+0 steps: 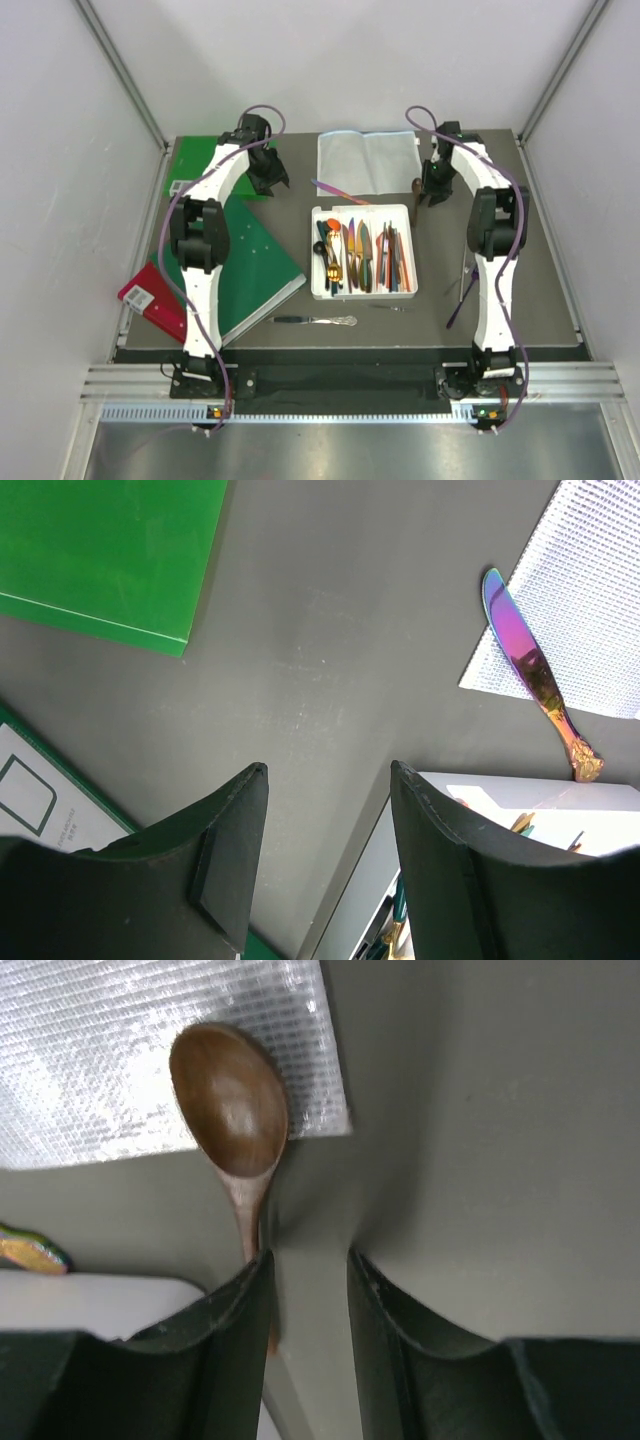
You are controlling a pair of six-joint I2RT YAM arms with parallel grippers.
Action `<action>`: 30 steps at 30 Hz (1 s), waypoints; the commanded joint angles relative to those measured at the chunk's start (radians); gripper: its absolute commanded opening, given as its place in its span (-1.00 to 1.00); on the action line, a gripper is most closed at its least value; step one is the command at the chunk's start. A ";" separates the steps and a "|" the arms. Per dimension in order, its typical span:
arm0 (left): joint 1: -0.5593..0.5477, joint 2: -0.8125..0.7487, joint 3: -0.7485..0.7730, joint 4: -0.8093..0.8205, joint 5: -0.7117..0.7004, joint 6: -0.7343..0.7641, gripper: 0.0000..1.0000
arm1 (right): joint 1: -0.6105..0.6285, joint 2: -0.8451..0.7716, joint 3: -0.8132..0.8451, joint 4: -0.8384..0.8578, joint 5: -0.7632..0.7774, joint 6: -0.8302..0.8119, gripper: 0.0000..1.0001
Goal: Sort the eating utensils into containers
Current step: Pick up the spoon from the center of the board.
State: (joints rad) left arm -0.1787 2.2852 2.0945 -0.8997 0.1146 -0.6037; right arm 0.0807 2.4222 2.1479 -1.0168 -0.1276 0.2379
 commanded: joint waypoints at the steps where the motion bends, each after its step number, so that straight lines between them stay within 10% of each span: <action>1: -0.004 -0.026 0.036 -0.007 0.003 -0.011 0.15 | 0.019 -0.095 -0.095 0.099 -0.017 0.023 -0.28; 30: -0.007 -0.001 0.064 -0.021 -0.001 -0.005 0.15 | 0.037 -0.089 0.024 0.092 -0.030 0.054 -0.30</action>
State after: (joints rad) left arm -0.1799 2.2864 2.1155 -0.9028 0.1150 -0.6048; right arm 0.1040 2.3737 2.1231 -0.9394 -0.1471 0.2745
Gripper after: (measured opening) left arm 0.573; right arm 0.349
